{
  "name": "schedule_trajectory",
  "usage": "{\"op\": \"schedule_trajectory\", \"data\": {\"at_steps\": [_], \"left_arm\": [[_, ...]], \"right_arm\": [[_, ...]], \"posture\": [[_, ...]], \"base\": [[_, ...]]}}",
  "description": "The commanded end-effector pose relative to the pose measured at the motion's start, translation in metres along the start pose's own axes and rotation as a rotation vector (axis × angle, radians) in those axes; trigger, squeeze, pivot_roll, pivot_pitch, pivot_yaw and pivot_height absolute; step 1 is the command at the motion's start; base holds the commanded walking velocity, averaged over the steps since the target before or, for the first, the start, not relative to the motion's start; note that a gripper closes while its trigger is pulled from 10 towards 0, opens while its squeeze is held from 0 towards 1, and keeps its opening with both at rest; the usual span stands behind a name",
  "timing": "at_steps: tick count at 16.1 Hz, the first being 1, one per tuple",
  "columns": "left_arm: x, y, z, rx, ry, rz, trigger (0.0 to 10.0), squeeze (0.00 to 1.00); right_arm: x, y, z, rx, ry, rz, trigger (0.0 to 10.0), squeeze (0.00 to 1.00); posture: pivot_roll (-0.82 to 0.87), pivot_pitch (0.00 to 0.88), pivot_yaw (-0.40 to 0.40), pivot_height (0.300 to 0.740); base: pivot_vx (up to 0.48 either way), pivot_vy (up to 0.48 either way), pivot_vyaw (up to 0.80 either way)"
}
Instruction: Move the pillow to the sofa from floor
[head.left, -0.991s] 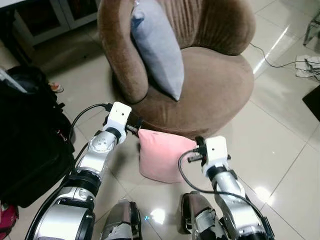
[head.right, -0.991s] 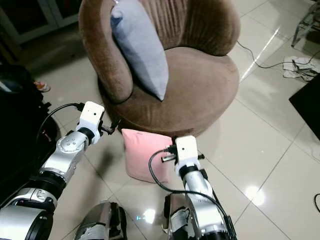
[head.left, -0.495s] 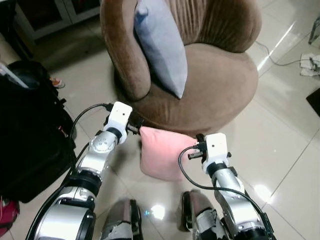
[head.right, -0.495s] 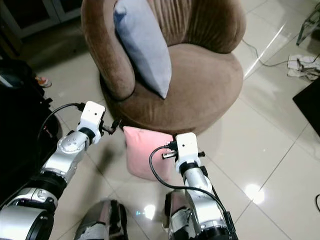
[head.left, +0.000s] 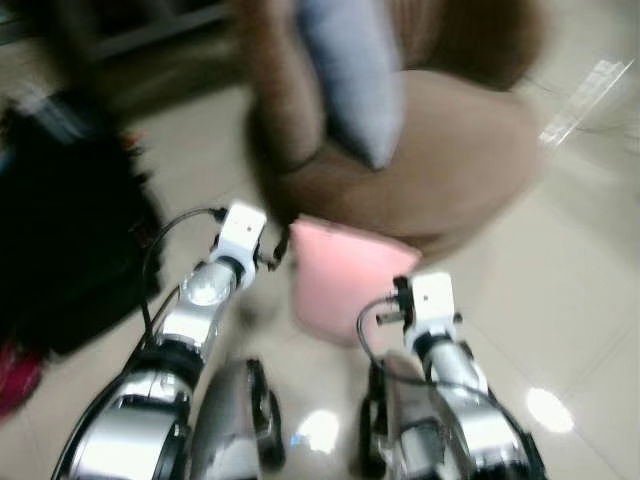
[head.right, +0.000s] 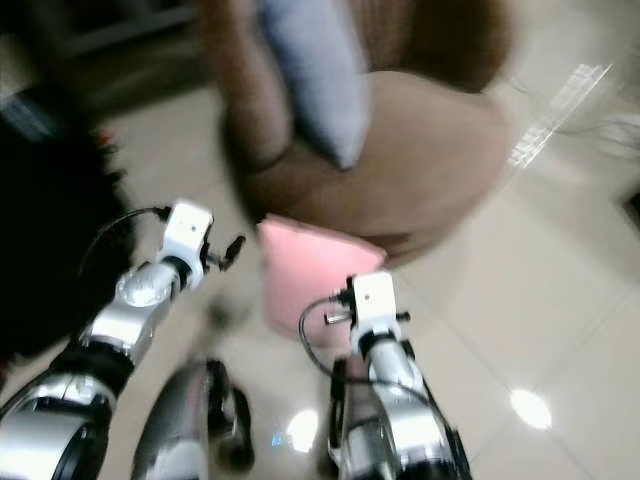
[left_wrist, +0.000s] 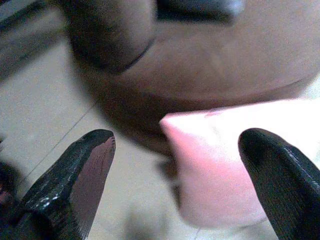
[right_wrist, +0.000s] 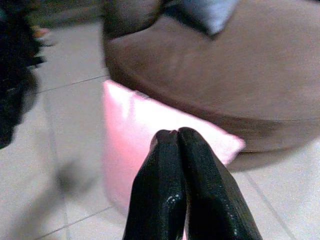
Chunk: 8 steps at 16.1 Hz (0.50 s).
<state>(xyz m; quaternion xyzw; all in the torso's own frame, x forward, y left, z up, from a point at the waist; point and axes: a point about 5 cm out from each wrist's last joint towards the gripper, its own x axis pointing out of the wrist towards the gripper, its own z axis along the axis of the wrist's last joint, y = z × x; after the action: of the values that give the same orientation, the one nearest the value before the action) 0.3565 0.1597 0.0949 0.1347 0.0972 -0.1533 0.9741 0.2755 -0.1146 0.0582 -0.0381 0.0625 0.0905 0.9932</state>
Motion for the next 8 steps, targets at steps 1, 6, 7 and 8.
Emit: {"op": "schedule_trajectory", "data": {"at_steps": [1,6,7,8], "left_arm": [[-0.0016,-0.0042,-0.0077,0.003,0.029,-0.017,10.0,0.0],[-0.0024,-0.005,-0.009,-0.006,0.027,-0.026,10.0,0.0],[-0.0026,-0.0053,-0.0081,0.0,0.017,-0.033,10.0,0.0],[-0.0029,-0.0051,-0.0071,-0.007,0.005,-0.037,10.0,0.0]], "right_arm": [[-0.0048,-0.0025,-0.0073,0.009,0.025,-0.02,10.0,0.0],[-0.0068,-0.0008,-0.0081,0.013,0.021,-0.017,10.0,0.0],[-0.0068,-0.0001,-0.0081,0.013,0.021,-0.011,10.0,0.0],[-0.0071,0.0003,-0.0082,0.013,0.022,-0.008,10.0,0.0]], "posture": [[-0.14,0.258,0.004,0.578],[-0.14,0.264,0.002,0.578],[-0.14,0.264,0.001,0.578],[-0.14,0.27,0.001,0.578]], "base": [[0.0,0.0,0.0],[0.0,0.0,0.0],[0.0,0.0,0.0],[0.0,0.0,0.0]]}}
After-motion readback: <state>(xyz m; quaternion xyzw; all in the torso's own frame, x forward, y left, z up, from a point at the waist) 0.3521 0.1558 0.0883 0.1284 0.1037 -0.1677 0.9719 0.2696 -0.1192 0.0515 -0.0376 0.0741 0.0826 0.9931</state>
